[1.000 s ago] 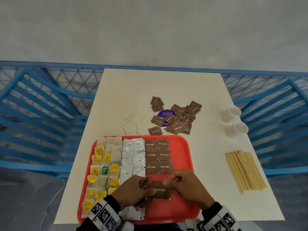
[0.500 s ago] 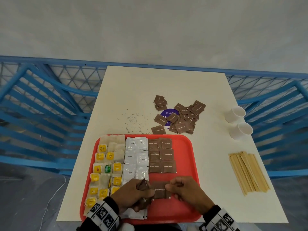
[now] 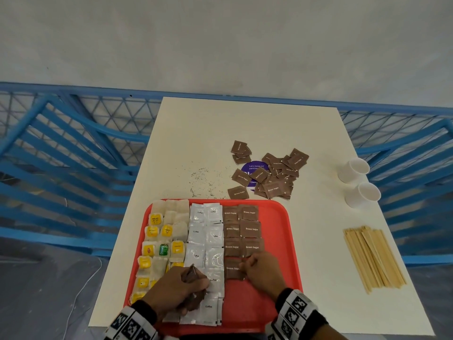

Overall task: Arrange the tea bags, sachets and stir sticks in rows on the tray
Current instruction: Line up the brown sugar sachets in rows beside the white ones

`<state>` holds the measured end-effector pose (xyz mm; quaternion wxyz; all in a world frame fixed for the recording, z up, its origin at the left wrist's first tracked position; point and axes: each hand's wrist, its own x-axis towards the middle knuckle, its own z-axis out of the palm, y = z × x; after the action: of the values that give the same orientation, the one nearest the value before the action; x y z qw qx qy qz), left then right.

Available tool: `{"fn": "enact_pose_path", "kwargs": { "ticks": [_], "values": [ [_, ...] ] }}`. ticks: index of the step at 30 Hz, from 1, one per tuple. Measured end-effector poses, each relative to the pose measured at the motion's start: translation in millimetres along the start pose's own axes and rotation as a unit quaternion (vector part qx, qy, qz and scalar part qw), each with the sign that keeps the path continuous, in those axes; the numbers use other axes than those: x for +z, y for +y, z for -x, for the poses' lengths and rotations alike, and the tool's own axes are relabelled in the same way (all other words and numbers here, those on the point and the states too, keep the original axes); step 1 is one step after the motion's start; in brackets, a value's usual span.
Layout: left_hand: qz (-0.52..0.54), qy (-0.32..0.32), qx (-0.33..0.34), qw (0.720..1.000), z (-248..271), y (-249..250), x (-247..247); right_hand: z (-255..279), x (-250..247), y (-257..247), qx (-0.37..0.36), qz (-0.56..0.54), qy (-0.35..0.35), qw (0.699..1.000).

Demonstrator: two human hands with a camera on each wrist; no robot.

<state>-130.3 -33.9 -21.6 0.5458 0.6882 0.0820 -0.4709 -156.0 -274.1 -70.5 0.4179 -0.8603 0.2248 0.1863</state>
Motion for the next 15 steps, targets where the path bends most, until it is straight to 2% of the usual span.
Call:
{"fn": "enact_pose_path", "kwargs": {
  "ticks": [7,12,15],
  "values": [
    [0.041,-0.002,0.005,0.999,3,11,8,-1,1,0,0.013,0.001,0.01,1.0],
    [0.129,-0.019,0.014,0.991,6,31,18,24,-30,-15,-0.054,0.006,0.049,0.997],
    [0.191,-0.022,0.032,0.981,4,51,35,53,-52,-38,-0.085,-0.093,-0.03,0.992]
  ]
}}
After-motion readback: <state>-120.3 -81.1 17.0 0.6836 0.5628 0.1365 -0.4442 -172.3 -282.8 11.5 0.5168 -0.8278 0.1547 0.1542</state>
